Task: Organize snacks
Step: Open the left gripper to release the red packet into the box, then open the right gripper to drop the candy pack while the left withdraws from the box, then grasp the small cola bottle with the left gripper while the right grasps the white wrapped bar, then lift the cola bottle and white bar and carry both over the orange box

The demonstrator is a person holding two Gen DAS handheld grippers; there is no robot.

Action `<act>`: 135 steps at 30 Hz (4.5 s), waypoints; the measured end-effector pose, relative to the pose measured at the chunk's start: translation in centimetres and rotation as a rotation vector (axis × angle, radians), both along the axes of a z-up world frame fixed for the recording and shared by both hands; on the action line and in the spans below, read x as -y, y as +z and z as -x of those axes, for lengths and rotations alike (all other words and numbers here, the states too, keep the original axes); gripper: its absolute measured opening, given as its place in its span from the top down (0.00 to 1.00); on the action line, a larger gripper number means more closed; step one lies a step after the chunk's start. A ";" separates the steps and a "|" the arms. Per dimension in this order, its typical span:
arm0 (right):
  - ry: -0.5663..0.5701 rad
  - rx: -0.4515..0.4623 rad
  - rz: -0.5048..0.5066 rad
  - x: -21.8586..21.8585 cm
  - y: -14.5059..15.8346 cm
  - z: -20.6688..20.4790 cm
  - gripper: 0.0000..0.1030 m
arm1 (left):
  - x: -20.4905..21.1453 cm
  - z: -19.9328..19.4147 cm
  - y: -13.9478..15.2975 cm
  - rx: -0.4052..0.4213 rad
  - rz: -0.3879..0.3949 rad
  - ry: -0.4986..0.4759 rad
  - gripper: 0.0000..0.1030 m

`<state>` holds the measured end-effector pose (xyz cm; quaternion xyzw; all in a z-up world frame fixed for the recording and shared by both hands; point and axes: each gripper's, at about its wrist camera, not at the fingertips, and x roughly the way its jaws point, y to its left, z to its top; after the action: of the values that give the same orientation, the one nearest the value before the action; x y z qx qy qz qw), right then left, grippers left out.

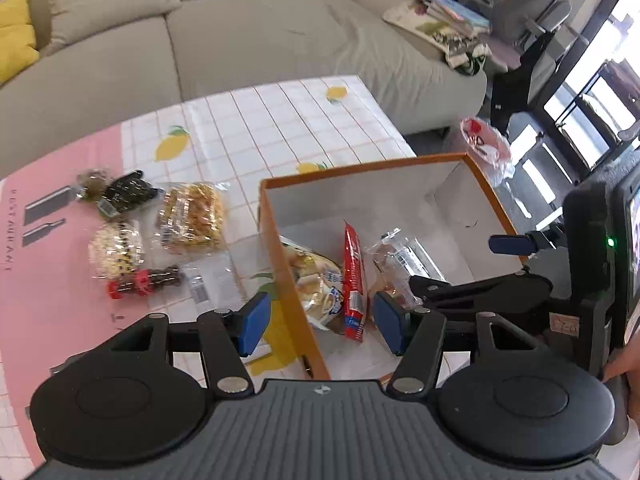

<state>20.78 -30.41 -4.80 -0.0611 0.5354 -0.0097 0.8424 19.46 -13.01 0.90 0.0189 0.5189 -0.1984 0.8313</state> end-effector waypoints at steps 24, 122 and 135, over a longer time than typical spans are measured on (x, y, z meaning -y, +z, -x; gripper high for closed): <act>-0.052 0.380 -0.259 -11.7 2.9 13.3 0.10 | -13.1 11.3 -0.4 0.292 -0.010 0.210 0.32; 0.240 0.181 -0.164 -21.9 -13.2 5.5 0.51 | -18.5 3.3 -17.1 -0.039 0.015 0.365 0.75; 0.270 0.169 -0.215 -21.6 -12.2 9.2 0.43 | -19.2 7.9 -15.8 0.022 0.026 0.413 0.69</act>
<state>11.62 -8.85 -16.99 -0.0409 0.4477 0.1557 0.8796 11.57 6.19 -14.91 -0.0964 0.5000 -0.0305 0.8601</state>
